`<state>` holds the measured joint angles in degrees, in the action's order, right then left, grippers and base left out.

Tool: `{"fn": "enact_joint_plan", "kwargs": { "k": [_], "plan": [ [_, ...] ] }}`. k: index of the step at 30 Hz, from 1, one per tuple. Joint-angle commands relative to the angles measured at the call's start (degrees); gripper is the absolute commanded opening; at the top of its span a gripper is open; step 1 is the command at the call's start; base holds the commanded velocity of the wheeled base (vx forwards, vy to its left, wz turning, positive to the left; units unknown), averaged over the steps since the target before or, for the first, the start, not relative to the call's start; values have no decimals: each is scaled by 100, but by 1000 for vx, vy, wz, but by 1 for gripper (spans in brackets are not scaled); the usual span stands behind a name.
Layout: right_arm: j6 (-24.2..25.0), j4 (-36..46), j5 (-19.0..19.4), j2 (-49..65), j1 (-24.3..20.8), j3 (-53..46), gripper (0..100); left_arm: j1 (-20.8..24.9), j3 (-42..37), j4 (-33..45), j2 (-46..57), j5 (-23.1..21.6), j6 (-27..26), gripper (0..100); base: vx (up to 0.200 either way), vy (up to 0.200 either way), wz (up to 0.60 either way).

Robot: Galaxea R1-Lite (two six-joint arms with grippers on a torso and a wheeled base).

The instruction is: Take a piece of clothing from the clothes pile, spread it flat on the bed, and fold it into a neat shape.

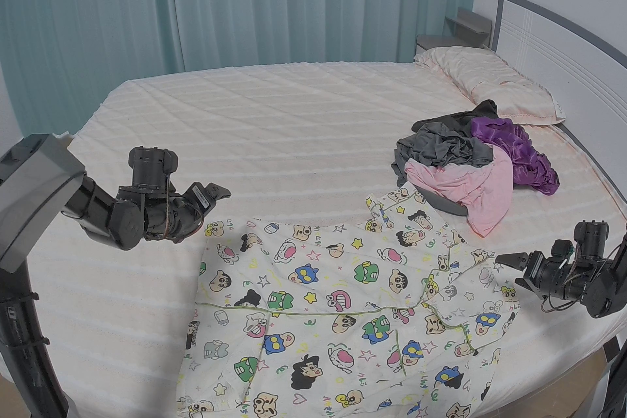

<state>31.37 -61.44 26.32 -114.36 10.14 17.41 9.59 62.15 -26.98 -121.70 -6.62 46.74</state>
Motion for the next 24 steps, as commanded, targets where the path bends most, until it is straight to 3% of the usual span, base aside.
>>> {"fn": "enact_joint_plan", "kwargs": {
  "k": [1, 8, 24],
  "plan": [
    [98, -35, -4, 335, -285, -255, 100, -212, 1142, 290, -1207, 3, -68, 100, 0, 0, 0],
    [98, -52, -4, 458, -399, -370, 100, -300, 1291, 492, -1304, 205, -455, 100, 0, 0, 0],
    [98, -61, 5, 397, -461, -466, 100, -247, 1502, 509, -1427, 258, -420, 100, 0, 0, 0]
  ]
}}
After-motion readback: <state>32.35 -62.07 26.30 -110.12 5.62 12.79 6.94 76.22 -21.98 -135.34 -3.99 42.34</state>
